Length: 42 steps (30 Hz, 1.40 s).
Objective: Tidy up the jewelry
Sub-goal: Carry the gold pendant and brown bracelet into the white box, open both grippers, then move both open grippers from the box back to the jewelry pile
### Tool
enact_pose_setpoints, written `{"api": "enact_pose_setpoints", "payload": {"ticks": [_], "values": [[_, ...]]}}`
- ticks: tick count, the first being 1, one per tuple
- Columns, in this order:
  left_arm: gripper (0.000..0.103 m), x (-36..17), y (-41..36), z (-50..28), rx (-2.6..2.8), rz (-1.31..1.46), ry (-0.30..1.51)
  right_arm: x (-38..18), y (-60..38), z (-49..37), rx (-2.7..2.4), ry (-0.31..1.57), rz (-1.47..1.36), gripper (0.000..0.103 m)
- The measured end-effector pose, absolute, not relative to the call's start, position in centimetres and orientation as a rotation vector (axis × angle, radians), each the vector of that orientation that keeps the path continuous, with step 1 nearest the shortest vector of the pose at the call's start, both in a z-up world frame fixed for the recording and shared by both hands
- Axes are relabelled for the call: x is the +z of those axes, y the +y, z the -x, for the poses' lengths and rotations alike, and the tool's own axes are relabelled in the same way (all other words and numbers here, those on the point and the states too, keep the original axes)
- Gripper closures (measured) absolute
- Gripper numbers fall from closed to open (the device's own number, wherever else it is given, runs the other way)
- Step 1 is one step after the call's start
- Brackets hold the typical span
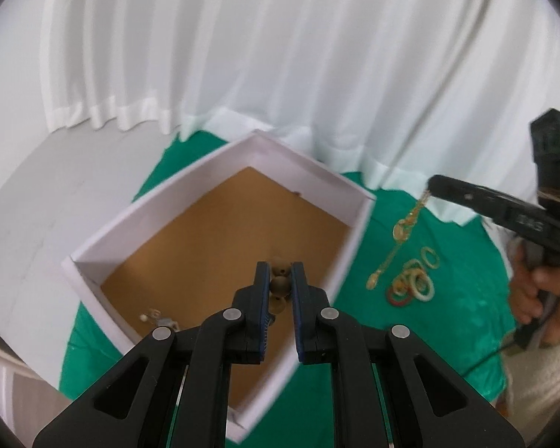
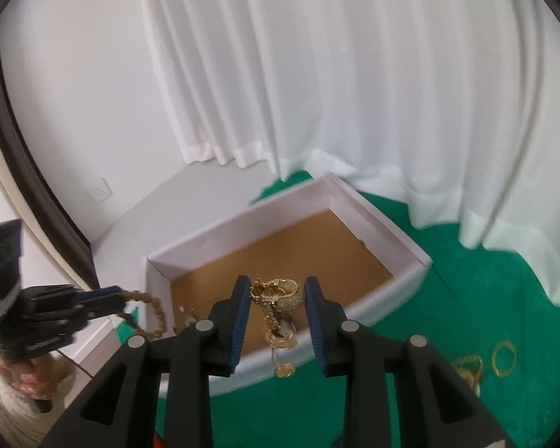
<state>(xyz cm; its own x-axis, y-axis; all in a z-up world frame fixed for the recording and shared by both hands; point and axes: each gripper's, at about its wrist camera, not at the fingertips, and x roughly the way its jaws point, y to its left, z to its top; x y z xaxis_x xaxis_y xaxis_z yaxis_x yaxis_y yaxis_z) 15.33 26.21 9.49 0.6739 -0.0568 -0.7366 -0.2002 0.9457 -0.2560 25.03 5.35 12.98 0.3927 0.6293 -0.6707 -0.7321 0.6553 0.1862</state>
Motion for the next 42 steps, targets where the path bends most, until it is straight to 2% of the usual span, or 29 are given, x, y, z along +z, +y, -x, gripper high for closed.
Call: {"api": "enact_pose_setpoints", "payload": {"ticks": [7,15,16,17,18,19,20,23,25,27,30,33,37,42], "values": [[0.094,3.8,29.7,-19.5,0.115,0.391,0.917,9.6,10.8,-29.1,0.876,0.829,0.167,0.073],[0.092,-4.3,29.7,-23.3,0.207,0.355,1.049,1.2,14.4,-34.4,0.819,0.902,0.277,0.072],[0.089,-5.3,29.6,-23.6,0.231,0.346,1.072,0.5,14.4,-34.8,0.802,0.907,0.277,0.072],[0.072,-5.8,29.5,-23.7,0.248,0.341,1.085,-0.2,14.3,-35.2,0.789,0.917,0.276,0.064],[0.051,-6.2,29.5,-23.7,0.273,0.334,1.093,-0.8,13.9,-35.7,0.771,0.933,0.264,0.057],[0.043,-6.2,29.6,-23.5,0.287,0.328,1.086,-1.0,13.2,-35.9,0.750,0.936,0.244,0.046],[0.034,-5.9,29.5,-23.0,0.305,0.316,1.064,-0.9,12.5,-35.9,0.739,0.932,0.228,0.045],[0.033,-4.2,28.8,-21.4,0.317,0.288,1.017,0.1,10.4,-35.3,0.712,0.906,0.207,0.041],[0.028,-2.7,27.9,-19.9,0.308,0.273,0.974,1.1,8.5,-33.9,0.683,0.866,0.211,0.037],[0.018,-0.4,25.8,-17.6,0.284,0.242,0.902,1.7,6.2,-31.9,0.655,0.835,0.223,0.034],[0.008,2.0,22.4,-14.8,0.214,0.203,0.818,1.1,2.4,-28.6,0.632,0.816,0.233,0.030],[0.005,2.8,18.3,-12.6,0.117,0.172,0.784,-0.9,-2.0,-24.9,0.587,0.814,0.259,0.030],[0.004,0.5,13.2,-11.3,0.016,0.171,0.823,-5.1,-8.5,-20.1,0.469,0.822,0.295,0.030],[0.005,-6.3,8.5,-11.6,-0.021,0.179,0.937,-9.6,-15.6,-15.6,0.345,0.880,0.234,0.030]]}}
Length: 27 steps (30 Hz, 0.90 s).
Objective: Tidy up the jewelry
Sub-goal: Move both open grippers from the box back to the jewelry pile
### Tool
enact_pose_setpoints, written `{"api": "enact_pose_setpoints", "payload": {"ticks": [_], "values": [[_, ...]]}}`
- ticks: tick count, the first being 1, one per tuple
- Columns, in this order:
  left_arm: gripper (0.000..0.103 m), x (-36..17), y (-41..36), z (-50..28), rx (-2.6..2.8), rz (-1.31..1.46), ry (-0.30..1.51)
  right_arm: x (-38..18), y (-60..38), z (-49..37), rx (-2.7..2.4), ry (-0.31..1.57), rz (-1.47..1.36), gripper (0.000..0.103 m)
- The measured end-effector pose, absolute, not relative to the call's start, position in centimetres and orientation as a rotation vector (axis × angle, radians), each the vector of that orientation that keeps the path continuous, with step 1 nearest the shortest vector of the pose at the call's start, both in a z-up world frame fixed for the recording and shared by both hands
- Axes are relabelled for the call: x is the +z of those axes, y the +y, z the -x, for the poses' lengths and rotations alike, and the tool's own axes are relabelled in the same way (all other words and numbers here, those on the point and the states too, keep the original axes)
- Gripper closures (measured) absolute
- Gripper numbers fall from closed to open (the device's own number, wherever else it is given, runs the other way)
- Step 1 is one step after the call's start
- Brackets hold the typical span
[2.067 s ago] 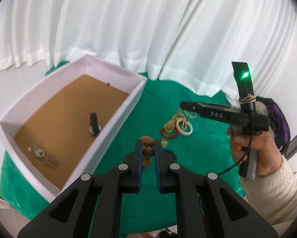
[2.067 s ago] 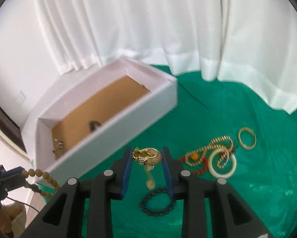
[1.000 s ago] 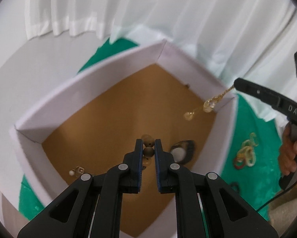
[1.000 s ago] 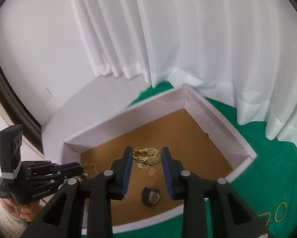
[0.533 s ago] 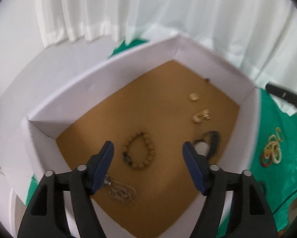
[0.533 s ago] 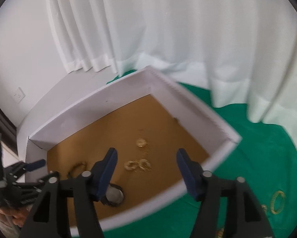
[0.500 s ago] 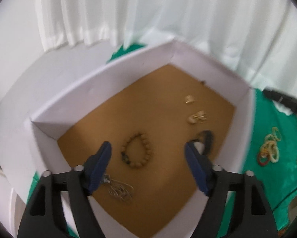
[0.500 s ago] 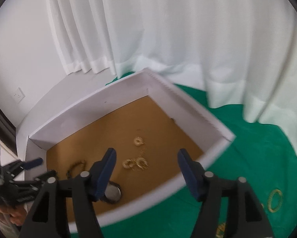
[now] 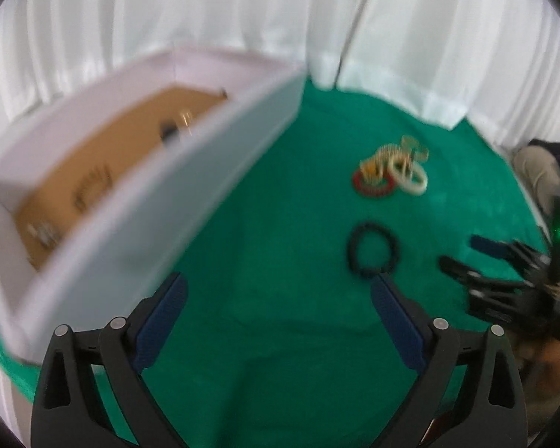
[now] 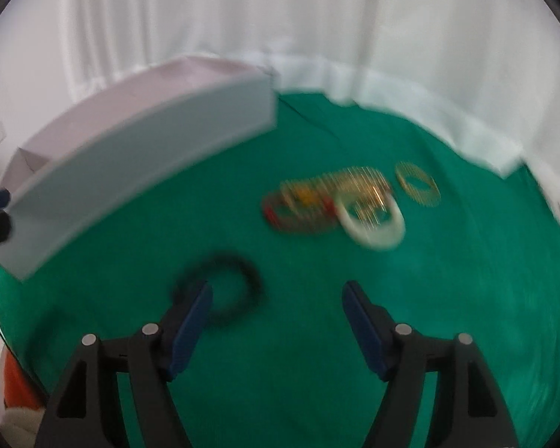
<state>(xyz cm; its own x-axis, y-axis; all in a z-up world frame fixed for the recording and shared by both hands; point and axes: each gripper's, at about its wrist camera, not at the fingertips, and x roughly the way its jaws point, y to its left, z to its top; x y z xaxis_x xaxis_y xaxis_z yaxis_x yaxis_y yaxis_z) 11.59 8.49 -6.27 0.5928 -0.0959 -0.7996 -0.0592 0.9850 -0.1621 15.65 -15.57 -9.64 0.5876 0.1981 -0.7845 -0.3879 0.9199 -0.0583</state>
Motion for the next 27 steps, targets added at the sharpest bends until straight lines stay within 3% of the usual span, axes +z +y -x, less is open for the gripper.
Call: {"api": "enact_pose_setpoints", "payload": {"ticks": [8,27], "values": [[0.005,-12.9,5.9,-13.6,0.060,0.112,1.028,-12.7,-22.5,-13.1,0.177,0.870,0.175,0.030],[0.001,-13.6,4.8,-11.9,0.084,0.078,1.002,-14.0,-23.7,-13.0,0.131,0.887,0.129,0.024]]}}
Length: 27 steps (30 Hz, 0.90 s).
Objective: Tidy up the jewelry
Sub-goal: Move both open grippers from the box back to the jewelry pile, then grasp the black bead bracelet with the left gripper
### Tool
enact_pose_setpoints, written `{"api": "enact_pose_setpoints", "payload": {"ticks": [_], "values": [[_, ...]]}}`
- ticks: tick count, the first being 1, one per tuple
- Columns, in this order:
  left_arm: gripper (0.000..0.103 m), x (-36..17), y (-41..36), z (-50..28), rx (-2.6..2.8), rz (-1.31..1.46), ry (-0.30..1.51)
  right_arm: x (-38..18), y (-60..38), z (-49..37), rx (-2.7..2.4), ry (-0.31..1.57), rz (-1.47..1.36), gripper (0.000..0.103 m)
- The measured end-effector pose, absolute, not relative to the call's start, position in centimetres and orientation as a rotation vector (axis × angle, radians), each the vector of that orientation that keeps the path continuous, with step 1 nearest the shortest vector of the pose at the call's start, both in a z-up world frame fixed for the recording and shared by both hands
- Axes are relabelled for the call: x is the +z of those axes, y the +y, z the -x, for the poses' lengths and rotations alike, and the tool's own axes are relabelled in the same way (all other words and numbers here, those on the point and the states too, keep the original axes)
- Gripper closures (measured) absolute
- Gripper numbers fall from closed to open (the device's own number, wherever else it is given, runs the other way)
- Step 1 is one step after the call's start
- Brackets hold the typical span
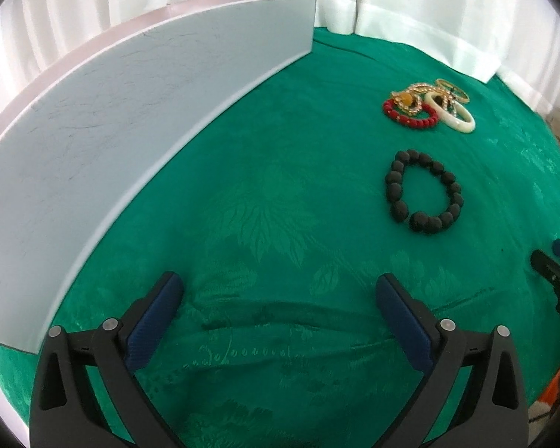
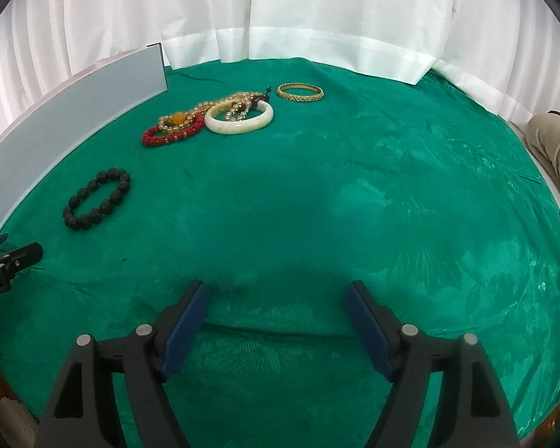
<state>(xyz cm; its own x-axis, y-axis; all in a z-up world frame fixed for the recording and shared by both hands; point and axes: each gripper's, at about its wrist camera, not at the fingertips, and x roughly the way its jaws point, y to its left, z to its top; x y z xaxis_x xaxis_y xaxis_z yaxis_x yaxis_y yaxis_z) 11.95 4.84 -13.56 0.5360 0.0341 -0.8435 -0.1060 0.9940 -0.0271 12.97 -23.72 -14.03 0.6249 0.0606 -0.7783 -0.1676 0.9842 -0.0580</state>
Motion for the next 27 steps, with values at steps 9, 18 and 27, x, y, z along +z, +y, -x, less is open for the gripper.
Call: {"api": "enact_pose_setpoints", "payload": {"ticks": [9,18,27], "values": [[0.001,-13.64,4.67,-11.99,0.092,0.075,1.014,-14.03,-23.70,-13.21,0.137,0.900,0.141,0.023],[0.001,-13.73,4.63,-12.02,0.091,0.073,1.015,-14.14,-23.60,-13.17,0.137,0.899,0.142,0.023],[0.001,-13.70,4.70,-12.58,0.074,0.074,1.039,-14.04,-23.49,-13.40,0.142,0.925,0.151,0.023]]}}
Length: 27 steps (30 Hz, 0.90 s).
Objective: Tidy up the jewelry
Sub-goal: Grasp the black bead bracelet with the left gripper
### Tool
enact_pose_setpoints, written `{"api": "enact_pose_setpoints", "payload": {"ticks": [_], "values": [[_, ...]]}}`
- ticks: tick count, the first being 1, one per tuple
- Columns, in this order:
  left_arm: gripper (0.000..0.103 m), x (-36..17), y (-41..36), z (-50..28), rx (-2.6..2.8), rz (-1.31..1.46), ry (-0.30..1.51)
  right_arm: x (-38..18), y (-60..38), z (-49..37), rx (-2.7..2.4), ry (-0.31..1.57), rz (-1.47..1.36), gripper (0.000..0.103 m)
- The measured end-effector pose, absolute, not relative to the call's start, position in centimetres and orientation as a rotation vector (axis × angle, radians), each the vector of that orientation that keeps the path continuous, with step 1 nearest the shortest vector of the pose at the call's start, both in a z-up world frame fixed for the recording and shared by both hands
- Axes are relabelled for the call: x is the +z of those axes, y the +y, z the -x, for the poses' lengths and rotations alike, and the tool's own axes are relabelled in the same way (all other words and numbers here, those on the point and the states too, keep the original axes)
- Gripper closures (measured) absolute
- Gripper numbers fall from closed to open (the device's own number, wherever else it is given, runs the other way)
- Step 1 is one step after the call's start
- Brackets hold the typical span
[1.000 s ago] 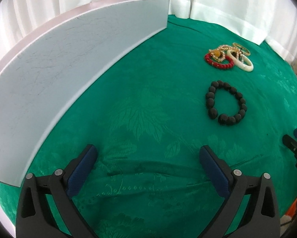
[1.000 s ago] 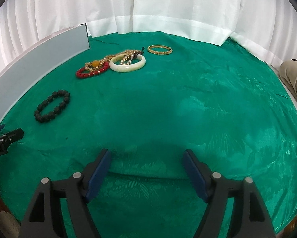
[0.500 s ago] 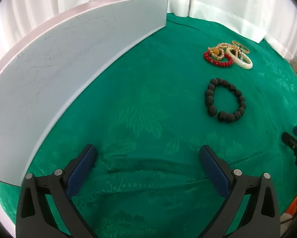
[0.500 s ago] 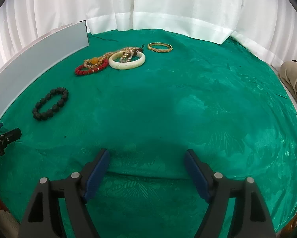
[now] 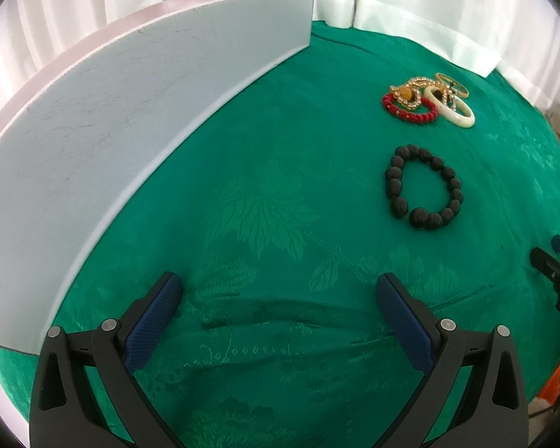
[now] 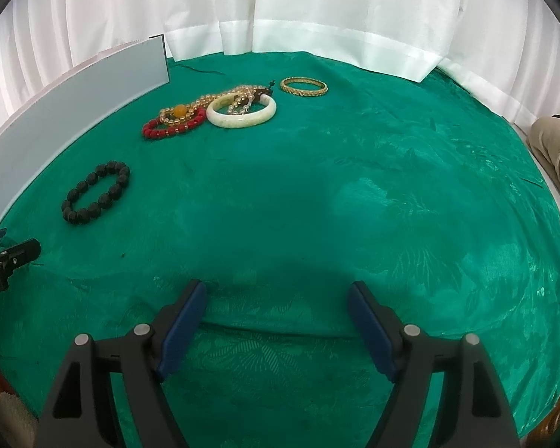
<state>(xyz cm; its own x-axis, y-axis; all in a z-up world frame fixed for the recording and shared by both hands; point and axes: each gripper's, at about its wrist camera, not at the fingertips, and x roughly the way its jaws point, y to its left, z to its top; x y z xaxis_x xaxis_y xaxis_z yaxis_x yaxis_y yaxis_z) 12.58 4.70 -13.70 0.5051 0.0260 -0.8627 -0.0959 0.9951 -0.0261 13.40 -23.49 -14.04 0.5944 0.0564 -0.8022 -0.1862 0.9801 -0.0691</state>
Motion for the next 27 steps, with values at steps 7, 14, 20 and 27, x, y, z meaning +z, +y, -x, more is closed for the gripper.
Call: {"api": "enact_pose_setpoints", "payload": {"ticks": [7,14,20,27], "values": [[0.001,-11.4,5.5,-12.5,-0.049,0.188,0.984,-14.1,-23.5,-13.3,0.148,0.927,0.156,0.023],[0.001,-10.0,0.7,-15.8,-0.238,0.112,1.014,-14.1,-23.5,-13.4,0.147,0.928,0.155,0.023],[0.001,-8.4,-3.3,-17.9,-0.255,-0.016,0.975,-14.1,-23.6,-13.4,0.148,0.931,0.156,0.023],[0.004,-9.8,-7.2,-18.3,-0.335,-0.178,1.008,-14.2,-23.6,-13.3,0.151,0.925,0.154,0.022]]}}
